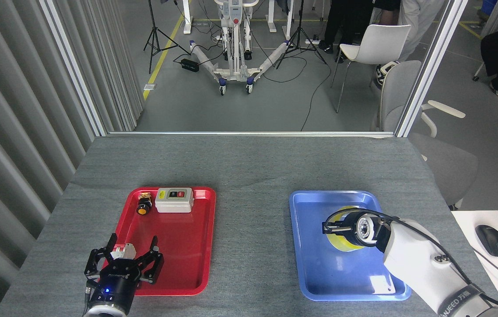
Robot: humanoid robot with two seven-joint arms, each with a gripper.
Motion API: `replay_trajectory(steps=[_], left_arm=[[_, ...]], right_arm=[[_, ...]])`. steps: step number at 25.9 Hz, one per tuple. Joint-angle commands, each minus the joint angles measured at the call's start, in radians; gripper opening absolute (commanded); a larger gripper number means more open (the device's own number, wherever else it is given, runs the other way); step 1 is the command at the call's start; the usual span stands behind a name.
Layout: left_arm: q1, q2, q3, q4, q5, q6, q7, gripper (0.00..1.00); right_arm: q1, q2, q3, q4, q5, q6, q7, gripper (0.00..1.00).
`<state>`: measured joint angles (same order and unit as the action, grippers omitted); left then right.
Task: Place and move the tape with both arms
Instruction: 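Lower the tape flat into the blue tray and open the right gripper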
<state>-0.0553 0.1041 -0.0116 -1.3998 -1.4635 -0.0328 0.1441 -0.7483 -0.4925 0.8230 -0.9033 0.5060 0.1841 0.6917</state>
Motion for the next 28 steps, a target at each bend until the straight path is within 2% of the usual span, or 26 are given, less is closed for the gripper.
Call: replay_trajectory(steps=[1,6,14,15,17,21,26,28], left_arm=[[0.0,0.0,0.001,0.001,0.005,0.001,0.0,1.0],[0.0,0.0,0.001,0.005,0.008,0.002,0.002,1.0],[-0.005,-0.001,0.001,0.007,0.008,0.004,0.002,1.0],[-0.005,-0.001,0.001,0.007,0.006,0.005,0.002,1.0],[-0.006,-0.003,-0.001,0.007,0.006,0.005,0.0,1.0],[-0.009,-0.006,-0.001,0.007,0.005,0.007,-0.001,1.0],[-0.009,-0.009,-0.004,0.01,0.005,0.008,-0.001,1.0],[-0.009,-0.009,-0.005,0.01,0.005,0.008,-0.001,1.0]], right_arm=[[-0.031,0.035,0.005,0.075,-0.003,-0.005,0.0,0.06],[-0.039,0.046,0.007,0.112,-0.003,-0.006,-0.001,0.11],[-0.042,0.063,0.012,0.135,-0.003,-0.006,-0.001,0.14],[-0.042,0.063,0.012,0.135,-0.003,-0.006,-0.001,0.16],[-0.042,0.065,0.012,0.135,-0.001,-0.003,-0.001,0.3],[-0.042,0.066,0.012,0.135,-0.001,-0.003,-0.001,0.43],[-0.04,0.066,0.01,0.135,0.0,0.0,-0.001,0.68],[-0.04,0.066,0.005,0.135,0.0,0.001,-0.003,0.72]])
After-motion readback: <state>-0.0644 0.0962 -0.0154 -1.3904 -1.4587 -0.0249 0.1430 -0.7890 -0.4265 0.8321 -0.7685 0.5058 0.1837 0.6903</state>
